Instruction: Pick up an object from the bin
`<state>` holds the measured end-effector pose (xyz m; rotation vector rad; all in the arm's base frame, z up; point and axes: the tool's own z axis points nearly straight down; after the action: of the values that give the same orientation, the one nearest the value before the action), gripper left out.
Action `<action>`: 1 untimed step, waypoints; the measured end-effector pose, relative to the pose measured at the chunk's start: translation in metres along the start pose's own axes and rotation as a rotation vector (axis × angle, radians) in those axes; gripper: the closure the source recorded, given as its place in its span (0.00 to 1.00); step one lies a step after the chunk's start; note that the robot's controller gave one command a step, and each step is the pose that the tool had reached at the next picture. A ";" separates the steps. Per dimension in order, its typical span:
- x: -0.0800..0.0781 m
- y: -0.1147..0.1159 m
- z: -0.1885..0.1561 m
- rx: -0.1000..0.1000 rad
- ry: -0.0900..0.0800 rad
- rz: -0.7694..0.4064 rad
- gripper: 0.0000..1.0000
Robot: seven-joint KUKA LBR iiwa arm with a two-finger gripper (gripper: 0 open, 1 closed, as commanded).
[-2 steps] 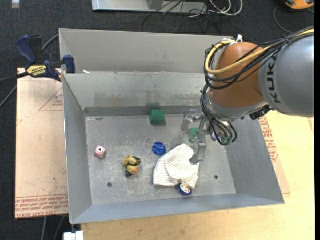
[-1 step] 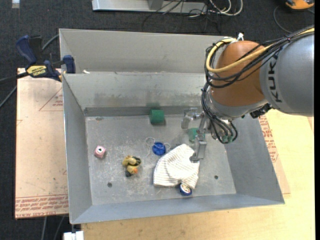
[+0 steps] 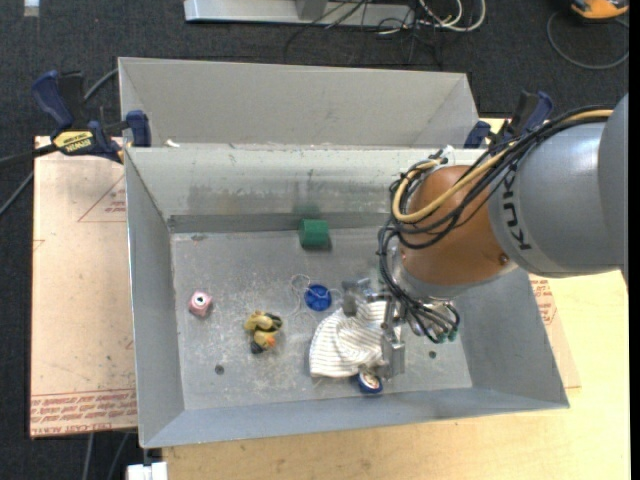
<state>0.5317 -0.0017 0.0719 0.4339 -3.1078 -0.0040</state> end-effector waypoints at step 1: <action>0.012 0.010 -0.079 0.002 -0.007 -0.191 0.00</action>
Offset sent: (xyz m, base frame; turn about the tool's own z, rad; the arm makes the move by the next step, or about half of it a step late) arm 0.0000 0.0000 0.0000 0.0000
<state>0.5181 0.0043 0.1506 0.7306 -3.0593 -0.0023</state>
